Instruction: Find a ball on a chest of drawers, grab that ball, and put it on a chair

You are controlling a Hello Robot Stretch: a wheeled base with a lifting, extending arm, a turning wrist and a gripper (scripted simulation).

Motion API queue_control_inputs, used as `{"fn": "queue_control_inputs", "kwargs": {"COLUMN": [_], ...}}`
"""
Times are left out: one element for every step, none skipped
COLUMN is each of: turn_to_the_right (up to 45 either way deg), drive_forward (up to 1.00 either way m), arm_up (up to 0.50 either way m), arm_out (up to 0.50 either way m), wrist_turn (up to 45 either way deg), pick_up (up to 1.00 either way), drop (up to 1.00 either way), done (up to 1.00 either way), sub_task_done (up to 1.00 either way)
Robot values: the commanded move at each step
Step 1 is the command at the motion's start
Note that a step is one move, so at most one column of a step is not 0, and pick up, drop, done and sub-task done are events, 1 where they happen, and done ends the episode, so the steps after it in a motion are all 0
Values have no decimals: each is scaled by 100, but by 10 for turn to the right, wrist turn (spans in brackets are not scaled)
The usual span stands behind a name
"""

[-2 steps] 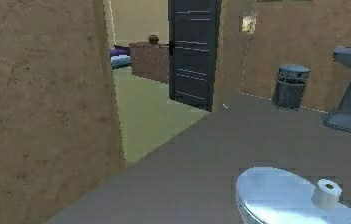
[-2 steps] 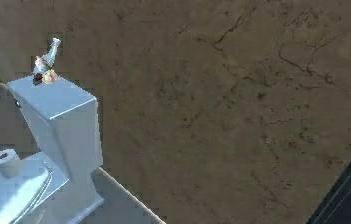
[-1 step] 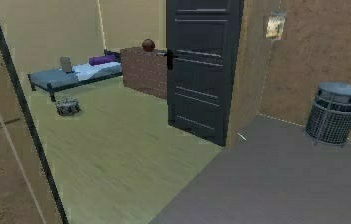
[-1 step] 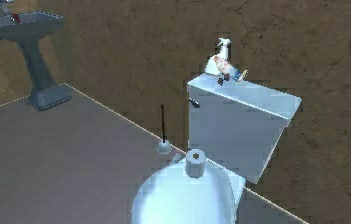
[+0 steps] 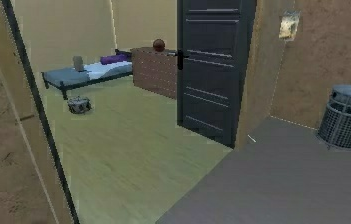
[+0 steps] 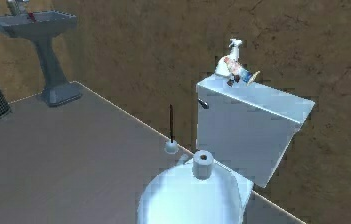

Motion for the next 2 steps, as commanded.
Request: {"fn": "queue_control_inputs", "kwargs": {"turn_to_the_right": [-450, -90], "drive_forward": [0, 0], "arm_up": [0, 0], "arm_out": [0, 0], "wrist_turn": [0, 0], "pick_up": [0, 0], "drop": [0, 0], "done": [0, 0], "sub_task_done": [0, 0]}}
